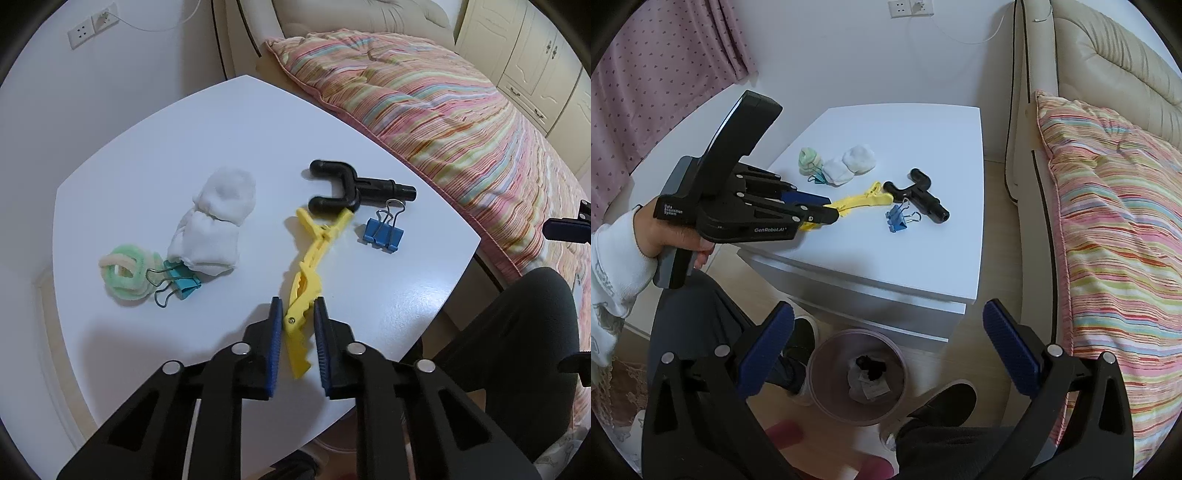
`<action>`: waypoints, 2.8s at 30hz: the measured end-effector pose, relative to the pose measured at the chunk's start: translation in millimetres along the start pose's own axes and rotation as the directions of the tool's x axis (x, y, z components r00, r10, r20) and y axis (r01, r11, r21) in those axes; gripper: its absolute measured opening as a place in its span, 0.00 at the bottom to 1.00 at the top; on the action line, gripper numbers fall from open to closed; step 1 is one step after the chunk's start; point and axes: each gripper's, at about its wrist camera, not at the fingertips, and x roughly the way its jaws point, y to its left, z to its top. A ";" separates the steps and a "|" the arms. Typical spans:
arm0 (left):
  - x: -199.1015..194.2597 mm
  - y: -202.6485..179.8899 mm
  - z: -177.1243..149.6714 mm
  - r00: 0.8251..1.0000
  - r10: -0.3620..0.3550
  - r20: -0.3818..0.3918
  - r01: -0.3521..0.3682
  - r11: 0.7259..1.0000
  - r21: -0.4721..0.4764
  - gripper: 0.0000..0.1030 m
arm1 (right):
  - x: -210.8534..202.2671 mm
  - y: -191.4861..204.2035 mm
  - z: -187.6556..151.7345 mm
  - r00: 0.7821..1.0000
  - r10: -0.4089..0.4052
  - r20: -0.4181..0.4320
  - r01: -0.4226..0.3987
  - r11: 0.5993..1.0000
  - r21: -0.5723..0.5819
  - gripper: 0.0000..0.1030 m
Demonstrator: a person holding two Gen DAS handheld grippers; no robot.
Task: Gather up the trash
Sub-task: 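Reach the left gripper to the yellow plastic clip and close on it, then reach the right gripper to the blue binder clip and close on it, then lift the blue binder clip with the right gripper while the left carries the yellow clip toward the wastebasket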
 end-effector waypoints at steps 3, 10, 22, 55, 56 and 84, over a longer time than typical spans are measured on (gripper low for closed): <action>-2.2 0.8 -3.2 1.000 0.001 0.008 -0.001 1.000 -0.016 0.12 | 0.7 -0.4 2.9 1.000 0.008 0.001 -0.008 1.000 0.002 0.97; -17.3 -0.4 -12.4 0.999 0.006 0.047 -0.004 0.999 -0.042 0.12 | 3.7 -0.7 12.9 1.000 0.014 0.002 -0.014 1.000 -0.006 0.97; -61.1 5.0 -34.4 0.993 0.012 0.115 -0.001 0.995 -0.096 0.12 | 26.8 2.5 53.6 1.000 -0.003 -0.017 0.001 0.995 -0.104 0.97; -67.9 12.9 -68.0 0.991 -0.009 0.134 0.030 0.987 -0.158 0.12 | 107.6 -7.4 85.3 0.988 0.013 -0.157 -0.039 0.986 -0.163 0.17; -67.9 12.8 -68.0 0.991 -0.009 0.133 0.030 0.987 -0.158 0.12 | 107.0 -7.0 84.9 0.988 0.014 -0.154 -0.040 0.986 -0.164 0.15; -101.4 -1.7 -84.3 0.983 0.019 0.181 0.008 0.989 -0.148 0.12 | 28.3 27.3 63.2 0.997 0.071 -0.015 -0.072 0.979 -0.191 0.01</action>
